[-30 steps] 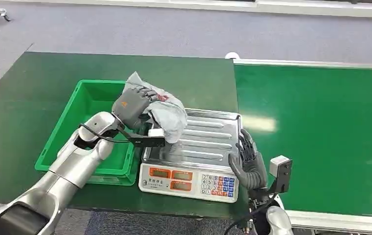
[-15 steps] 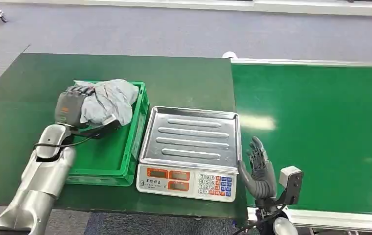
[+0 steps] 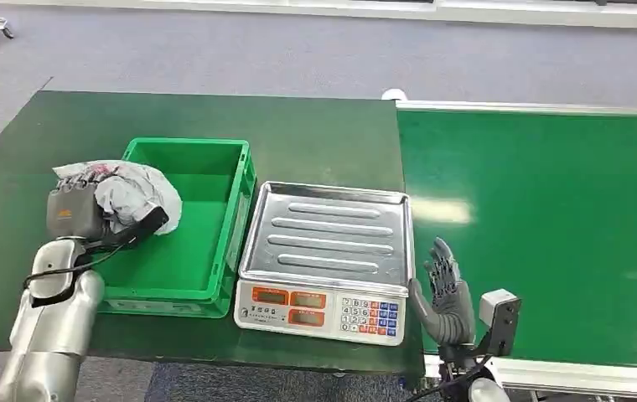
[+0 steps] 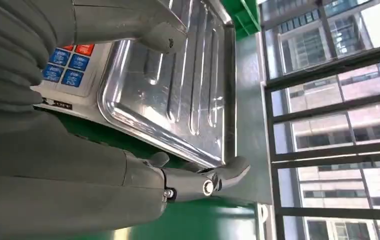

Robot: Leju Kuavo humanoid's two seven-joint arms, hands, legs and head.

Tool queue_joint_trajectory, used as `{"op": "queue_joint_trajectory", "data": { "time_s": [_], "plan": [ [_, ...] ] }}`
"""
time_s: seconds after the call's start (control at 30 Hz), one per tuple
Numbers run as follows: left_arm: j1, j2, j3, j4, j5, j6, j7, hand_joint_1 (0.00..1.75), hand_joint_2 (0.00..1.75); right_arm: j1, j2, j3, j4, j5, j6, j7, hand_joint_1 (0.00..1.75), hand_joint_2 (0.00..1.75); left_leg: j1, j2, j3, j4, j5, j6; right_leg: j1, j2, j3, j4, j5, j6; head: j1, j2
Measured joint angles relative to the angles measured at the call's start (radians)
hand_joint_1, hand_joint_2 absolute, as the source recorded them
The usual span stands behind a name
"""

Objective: Moved the parcel from conveyor to table for the left to box.

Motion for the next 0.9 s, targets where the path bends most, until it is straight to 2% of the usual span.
{"op": "queue_joint_trajectory", "data": {
  "time_s": [0.13,0.23,0.4,0.57,0.73,0.9],
  "plan": [
    [0.029,-0.03,0.011,-0.003,0.122,-0.046,-0.105,0.0,1.75,0.0,0.0,-0.002,0.0,0.016,0.0,0.006,0.0,1.75,0.0,0.0,0.0,0.0,0.0,0.0,0.0,0.0,0.0,0.0,0.0,0.0,0.0,0.0],
    [0.057,-0.084,0.01,-0.044,0.264,-0.087,-0.156,0.0,1.75,-0.004,0.0,-0.002,0.0,0.035,-0.01,0.009,0.0,1.75,0.0,0.0,0.0,0.0,0.0,0.0,0.0,-0.001,0.0,0.0,0.0,0.0,0.0,0.0],
    [0.068,-0.14,-0.004,-0.096,0.385,-0.1,-0.129,0.0,1.75,-0.014,0.0,-0.002,-0.003,0.044,-0.024,0.015,0.0,1.75,0.0,-0.001,-0.001,0.001,0.0,0.0,0.0,-0.001,0.0,0.0,0.0,0.0,0.0,0.0],
    [0.07,-0.202,-0.043,-0.17,0.576,-0.178,-0.097,0.0,1.75,-0.023,0.0,-0.002,-0.011,0.051,-0.042,0.026,0.0,1.75,0.0,-0.003,-0.002,0.001,0.0,0.0,0.0,-0.003,0.0,0.0,0.0,0.0,0.0,0.0],
    [0.075,-0.223,-0.092,-0.229,0.75,-0.312,-0.084,0.0,1.75,-0.04,0.0,0.0,-0.011,0.077,-0.061,0.037,0.0,1.75,0.0,-0.003,-0.001,0.001,0.0,0.0,0.0,-0.003,0.0,0.0,0.0,0.0,0.0,0.0],
    [0.079,-0.235,-0.11,-0.264,0.811,-0.349,-0.092,0.0,1.75,-0.054,0.0,0.001,-0.01,0.083,-0.063,0.041,0.0,1.75,0.0,-0.003,-0.001,0.001,0.0,0.0,0.0,-0.003,0.0,0.0,0.0,0.0,0.0,0.0]
  ]
}}
